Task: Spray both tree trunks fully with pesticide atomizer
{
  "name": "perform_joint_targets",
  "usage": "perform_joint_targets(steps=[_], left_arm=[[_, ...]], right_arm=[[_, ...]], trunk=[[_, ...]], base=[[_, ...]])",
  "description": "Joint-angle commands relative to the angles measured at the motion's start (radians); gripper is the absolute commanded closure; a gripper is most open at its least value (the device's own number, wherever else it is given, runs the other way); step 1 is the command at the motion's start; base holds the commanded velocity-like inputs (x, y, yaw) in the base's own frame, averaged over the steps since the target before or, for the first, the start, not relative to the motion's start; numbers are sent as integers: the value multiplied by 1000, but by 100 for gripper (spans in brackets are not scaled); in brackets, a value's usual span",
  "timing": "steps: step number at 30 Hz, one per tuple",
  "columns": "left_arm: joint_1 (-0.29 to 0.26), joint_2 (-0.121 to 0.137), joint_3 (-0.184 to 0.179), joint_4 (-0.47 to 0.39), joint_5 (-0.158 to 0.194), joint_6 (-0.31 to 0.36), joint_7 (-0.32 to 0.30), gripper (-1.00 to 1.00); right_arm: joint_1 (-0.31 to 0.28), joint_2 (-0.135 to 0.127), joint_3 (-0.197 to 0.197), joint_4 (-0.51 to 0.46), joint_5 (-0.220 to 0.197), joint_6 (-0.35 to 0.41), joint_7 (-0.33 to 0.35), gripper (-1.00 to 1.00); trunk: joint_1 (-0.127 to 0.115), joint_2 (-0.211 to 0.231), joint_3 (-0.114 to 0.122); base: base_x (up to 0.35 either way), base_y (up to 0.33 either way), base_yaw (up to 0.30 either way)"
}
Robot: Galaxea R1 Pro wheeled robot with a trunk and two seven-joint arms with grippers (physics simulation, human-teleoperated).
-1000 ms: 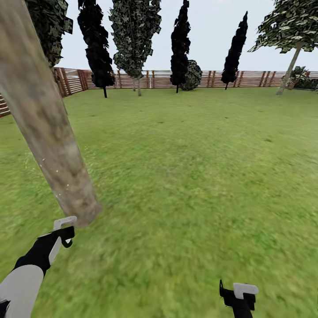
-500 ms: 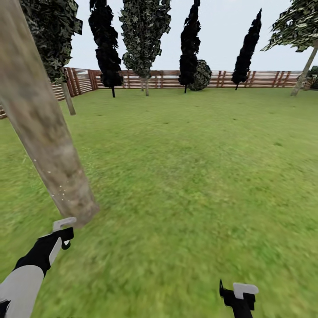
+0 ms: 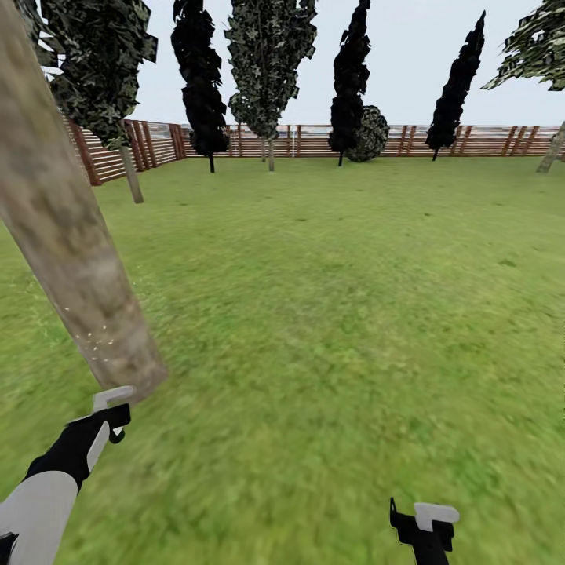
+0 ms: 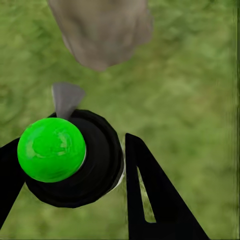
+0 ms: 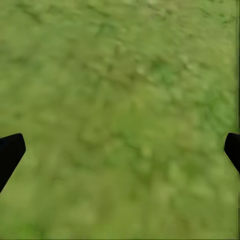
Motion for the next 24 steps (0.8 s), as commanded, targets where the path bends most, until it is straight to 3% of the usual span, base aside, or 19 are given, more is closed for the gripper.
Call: perform_joint_targets(steps=[1, 14, 24], left_arm=[[-1, -1, 4, -2, -10, 6, -2, 100], [-1, -1, 4, -1, -10, 6, -2, 100], [-1, -1, 4, -1, -9, 6, -2, 100]], right_arm=[[-1, 0, -3, 1, 7, -1, -4, -100], [0, 1, -3, 1, 7, -1, -4, -100], [-1, 1, -3, 1, 7, -1, -3, -100]], trunk=[[0, 0, -1], [0, 0, -1], [0, 0, -1]], base=[[123, -252, 14], [135, -250, 222], [195, -230, 11]])
